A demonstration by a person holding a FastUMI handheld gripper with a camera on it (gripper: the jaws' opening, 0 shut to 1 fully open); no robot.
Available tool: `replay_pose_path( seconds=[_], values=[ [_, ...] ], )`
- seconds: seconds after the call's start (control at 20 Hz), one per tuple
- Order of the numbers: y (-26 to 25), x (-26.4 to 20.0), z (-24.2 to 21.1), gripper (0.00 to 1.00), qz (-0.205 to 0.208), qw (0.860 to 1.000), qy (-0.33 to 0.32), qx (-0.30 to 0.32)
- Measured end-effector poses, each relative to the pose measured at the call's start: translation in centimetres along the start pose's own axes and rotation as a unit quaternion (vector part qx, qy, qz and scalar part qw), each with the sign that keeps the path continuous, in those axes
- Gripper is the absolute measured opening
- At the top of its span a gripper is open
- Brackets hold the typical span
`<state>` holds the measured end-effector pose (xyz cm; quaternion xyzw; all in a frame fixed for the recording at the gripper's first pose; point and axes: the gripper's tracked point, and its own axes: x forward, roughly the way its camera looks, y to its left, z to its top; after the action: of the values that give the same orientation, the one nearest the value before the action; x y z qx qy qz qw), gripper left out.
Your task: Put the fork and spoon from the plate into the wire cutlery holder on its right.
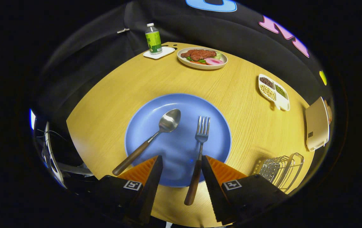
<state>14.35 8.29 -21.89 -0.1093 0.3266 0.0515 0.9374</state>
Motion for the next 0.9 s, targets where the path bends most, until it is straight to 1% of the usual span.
replay_pose_path(
  seconds=[0.15, 0.3, 0.35, 0.4, 0.45, 0.5, 0.6, 0.7, 0.9],
  values=[
    [-0.7, 0.8, -0.6, 0.72, -0.018, 1.0, 0.018, 0.004],
    [-0.8, 1.9, -1.5, 0.7, -0.019, 0.999, 0.045, 0.022],
    [-0.7, 2.1, -1.9, 0.62, -0.018, 0.997, 0.059, 0.035],
    [-0.5, 2.1, -2.3, 0.42, -0.015, 0.996, 0.071, 0.052],
    [-0.3, 2.1, -2.2, 0.32, -0.011, 0.995, 0.073, 0.062],
    [0.0, 2.2, -2.2, 0.27, -0.003, 0.995, 0.077, 0.063],
    [-0.4, 2.5, -2.3, 0.3, -0.005, 0.995, 0.081, 0.057],
    [0.0, 2.3, -2.2, 0.13, 0.012, 0.993, 0.086, 0.076],
    [0.3, 2.1, -2.2, 0.11, 0.051, 0.993, 0.087, 0.061]
  ],
)
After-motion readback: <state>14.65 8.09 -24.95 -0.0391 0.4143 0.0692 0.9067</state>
